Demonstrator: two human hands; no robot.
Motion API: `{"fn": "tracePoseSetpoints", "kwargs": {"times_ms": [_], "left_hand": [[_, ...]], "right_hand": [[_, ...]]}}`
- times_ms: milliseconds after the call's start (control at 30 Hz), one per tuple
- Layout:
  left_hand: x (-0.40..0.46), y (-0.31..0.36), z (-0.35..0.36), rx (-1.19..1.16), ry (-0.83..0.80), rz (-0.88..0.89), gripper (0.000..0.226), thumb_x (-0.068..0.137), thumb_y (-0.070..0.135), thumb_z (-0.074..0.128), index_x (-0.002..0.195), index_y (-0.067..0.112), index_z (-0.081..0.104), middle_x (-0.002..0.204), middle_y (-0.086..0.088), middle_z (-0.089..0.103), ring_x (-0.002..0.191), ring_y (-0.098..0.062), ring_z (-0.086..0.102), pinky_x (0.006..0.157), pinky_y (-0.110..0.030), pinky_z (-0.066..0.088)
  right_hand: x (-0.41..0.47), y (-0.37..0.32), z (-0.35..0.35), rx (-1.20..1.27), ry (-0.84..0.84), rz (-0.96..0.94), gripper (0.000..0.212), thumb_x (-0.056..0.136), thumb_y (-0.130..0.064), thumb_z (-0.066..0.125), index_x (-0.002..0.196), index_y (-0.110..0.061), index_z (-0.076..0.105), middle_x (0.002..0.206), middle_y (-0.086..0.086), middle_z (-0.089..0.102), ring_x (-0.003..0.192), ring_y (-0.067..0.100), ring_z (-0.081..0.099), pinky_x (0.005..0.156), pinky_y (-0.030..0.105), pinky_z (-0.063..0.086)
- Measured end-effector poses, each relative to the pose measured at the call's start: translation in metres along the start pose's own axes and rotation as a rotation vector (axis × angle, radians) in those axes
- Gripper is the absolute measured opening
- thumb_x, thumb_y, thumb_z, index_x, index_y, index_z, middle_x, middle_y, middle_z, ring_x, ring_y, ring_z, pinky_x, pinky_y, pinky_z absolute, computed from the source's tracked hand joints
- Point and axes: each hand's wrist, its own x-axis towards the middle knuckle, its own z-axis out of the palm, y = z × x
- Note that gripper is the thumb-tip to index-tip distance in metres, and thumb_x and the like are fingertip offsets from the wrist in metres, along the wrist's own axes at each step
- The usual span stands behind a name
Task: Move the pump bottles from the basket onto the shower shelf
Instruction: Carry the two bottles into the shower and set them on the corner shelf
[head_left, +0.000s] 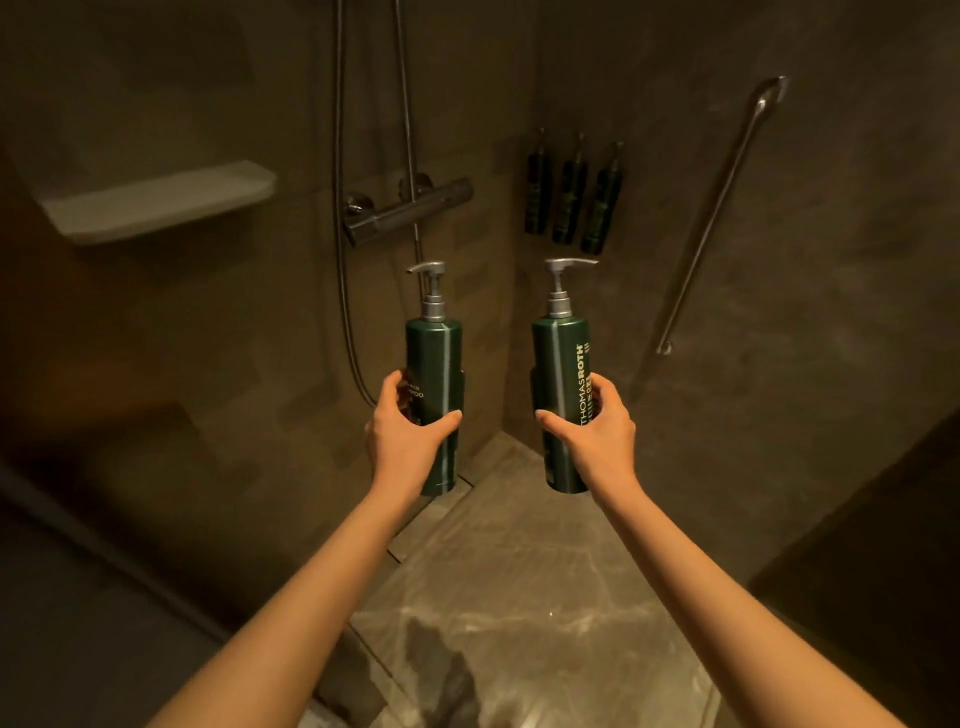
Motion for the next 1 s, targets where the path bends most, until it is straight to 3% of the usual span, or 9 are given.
{"fn": "tracePoseSetpoints", "kwargs": {"times_ms": [133,333,433,533,633,700,800,900,1000], "left_hand": [[0.059,0.018,0.015,-0.026,0.054,0.057,0.087,0.068,0.02,0.082,0.141,0.023,0.036,0.132,0.003,0.05,0.113,-0.008,0.045,0.093,-0.026,0.037],[0.148,0.044,0.02,-0.021,0.218,0.112,0.087,0.068,0.024,0.082,0.142,0.025,0.035,0.135,0.004,0.048,0.113,-0.005,0.04,0.093,-0.027,0.034],[0.176,0.049,0.016,-0.009,0.296,0.125,0.088,0.067,0.024,0.083,0.142,0.025,0.035,0.135,0.004,0.05,0.12,-0.012,0.046,0.096,-0.029,0.037],[0.19,0.053,0.01,0.019,0.365,0.141,0.088,0.066,0.023,0.084,0.14,0.026,0.037,0.123,0.013,0.05,0.113,-0.008,0.049,0.093,-0.027,0.041],[0.199,0.061,0.002,0.049,0.455,0.157,0.086,0.065,0.021,0.084,0.138,0.025,0.039,0.118,0.016,0.049,0.11,-0.006,0.051,0.09,-0.024,0.042],[0.206,0.069,-0.002,0.066,0.521,0.182,0.083,0.064,0.02,0.084,0.135,0.026,0.041,0.11,0.023,0.05,0.102,0.0,0.052,0.085,-0.018,0.042],[0.213,0.083,-0.005,0.076,0.624,0.212,0.08,0.065,0.019,0.083,0.133,0.028,0.042,0.103,0.033,0.046,0.093,0.014,0.048,0.079,-0.011,0.038],[0.217,0.103,-0.003,0.095,0.746,0.222,0.079,0.065,0.02,0.082,0.133,0.03,0.043,0.108,0.027,0.048,0.097,0.009,0.05,0.082,-0.014,0.04],[0.219,0.128,-0.003,0.127,0.875,0.238,0.073,0.066,0.021,0.082,0.124,0.039,0.043,0.105,0.027,0.05,0.093,0.011,0.051,0.075,-0.009,0.04]], "right_hand": [[0.065,-0.011,0.029,0.044,-0.045,-0.066,0.076,0.066,-0.033,0.083,0.131,-0.023,0.045,0.122,-0.004,0.058,0.106,0.012,0.055,0.088,0.028,0.048],[0.172,-0.05,0.075,0.14,-0.153,-0.209,0.074,0.067,-0.031,0.082,0.131,-0.026,0.044,0.109,-0.018,0.05,0.095,-0.001,0.05,0.071,0.005,0.035],[0.206,-0.059,0.097,0.191,-0.196,-0.244,0.073,0.067,-0.031,0.082,0.129,-0.028,0.044,0.102,-0.026,0.049,0.089,-0.006,0.051,0.071,0.005,0.036],[0.228,-0.061,0.118,0.237,-0.252,-0.255,0.072,0.066,-0.031,0.082,0.128,-0.028,0.045,0.096,-0.03,0.047,0.087,-0.012,0.049,0.07,0.005,0.036],[0.249,-0.069,0.137,0.271,-0.302,-0.274,0.067,0.063,-0.031,0.084,0.121,-0.027,0.05,0.092,-0.027,0.051,0.083,-0.008,0.052,0.068,0.006,0.037],[0.267,-0.079,0.151,0.311,-0.392,-0.304,0.062,0.064,-0.028,0.084,0.115,-0.03,0.051,0.094,-0.022,0.057,0.086,-0.004,0.058,0.067,0.007,0.042],[0.297,-0.101,0.17,0.407,-0.552,-0.334,0.07,0.065,-0.021,0.083,0.125,-0.028,0.049,0.102,-0.018,0.06,0.088,-0.008,0.059,0.064,0.007,0.046],[0.325,-0.127,0.185,0.475,-0.68,-0.397,0.068,0.064,-0.016,0.084,0.122,-0.027,0.051,0.101,-0.018,0.061,0.088,-0.007,0.059,0.064,0.009,0.047],[0.347,-0.154,0.198,0.512,-0.798,-0.501,0.068,0.063,-0.014,0.085,0.122,-0.024,0.052,0.098,-0.019,0.061,0.088,-0.005,0.06,0.067,0.009,0.048]]}}
